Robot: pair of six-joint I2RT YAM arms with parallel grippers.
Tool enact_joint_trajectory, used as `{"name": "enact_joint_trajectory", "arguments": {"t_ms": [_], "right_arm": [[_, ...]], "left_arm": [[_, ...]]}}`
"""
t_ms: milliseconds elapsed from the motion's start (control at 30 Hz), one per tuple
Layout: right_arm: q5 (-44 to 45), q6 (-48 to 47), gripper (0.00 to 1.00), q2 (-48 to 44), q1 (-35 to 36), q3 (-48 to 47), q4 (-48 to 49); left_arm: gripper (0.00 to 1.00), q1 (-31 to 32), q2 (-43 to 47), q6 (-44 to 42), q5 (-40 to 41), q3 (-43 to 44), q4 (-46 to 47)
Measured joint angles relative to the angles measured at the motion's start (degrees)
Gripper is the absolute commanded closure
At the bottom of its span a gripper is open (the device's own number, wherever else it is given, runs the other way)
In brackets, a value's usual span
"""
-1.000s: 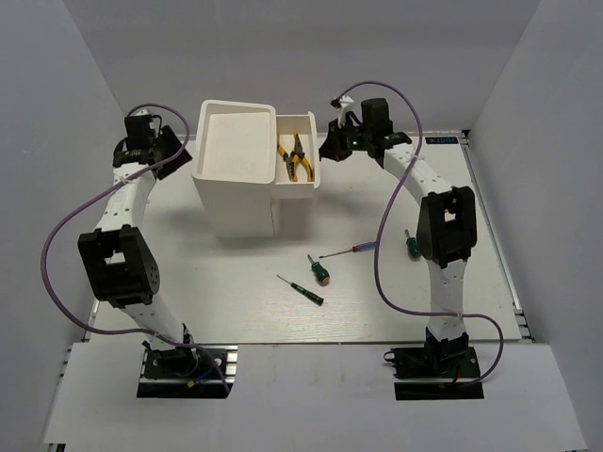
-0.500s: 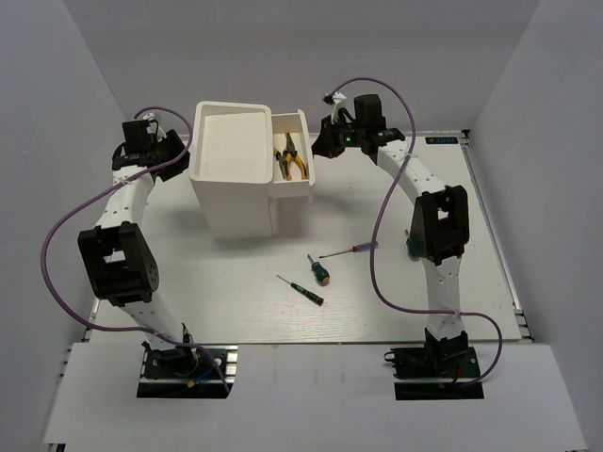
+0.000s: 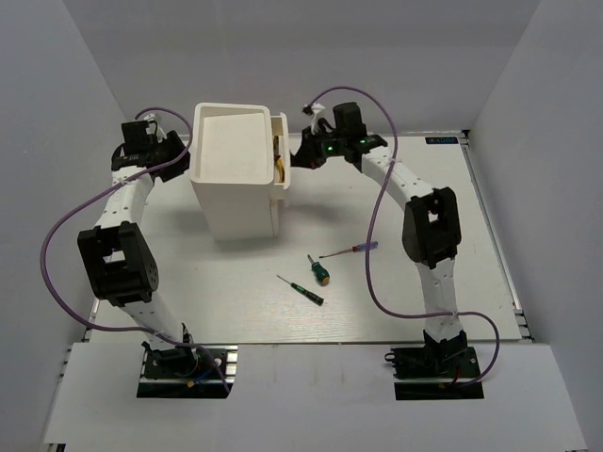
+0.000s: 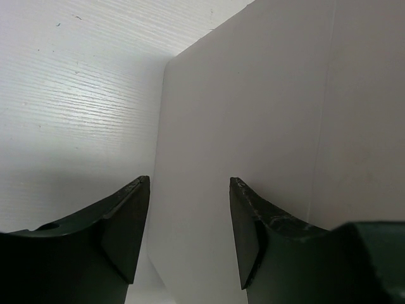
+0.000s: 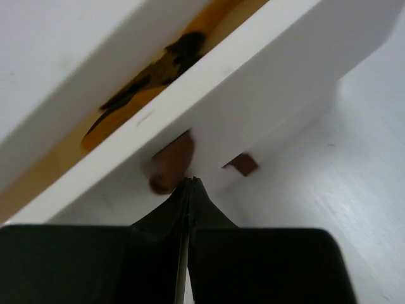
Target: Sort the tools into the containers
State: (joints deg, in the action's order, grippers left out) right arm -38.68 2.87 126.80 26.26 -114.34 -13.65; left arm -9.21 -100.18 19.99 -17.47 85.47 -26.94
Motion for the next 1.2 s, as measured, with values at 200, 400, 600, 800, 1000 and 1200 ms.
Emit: {"name": "enact_joint_trajectory", "arguments": {"t_ms": [200,400,600,800,1000,1200], "right_arm": [[-3.3,0.1,1.0,-0.9,6.6,2.7,-2.4],[-4.0,0.2,1.0,-1.0,6.6,2.8,-3.1],[1.8,-0.8,0.88,-4.9,7.5,8.1,-2.8],[10.5,-4.8,0.54,-13.0,7.8,17.0,-2.3],[10.2,-10.0,0.37,-14.7,5.8,20.8,-0.1],[9.1,-15.1,0.32,-9.8,2.8,19.4,3.0]], "left_arm": [[0.36,-0.3,0.0,-0.1,0.0,0.0,0.2],[0.36,-0.3,0.0,-0.1,0.2,0.0,0.2],[0.35,0.1,0.0,0.0,-0.7,0.0,0.0],[0.31,1.5,0.0,0.1,-1.3,-0.1,-0.1],[0.23,1.7,0.0,0.5,-1.6,-1.7,-0.1],[0.12,1.7,0.0,0.7,-0.6,-1.9,-1.0]]}}
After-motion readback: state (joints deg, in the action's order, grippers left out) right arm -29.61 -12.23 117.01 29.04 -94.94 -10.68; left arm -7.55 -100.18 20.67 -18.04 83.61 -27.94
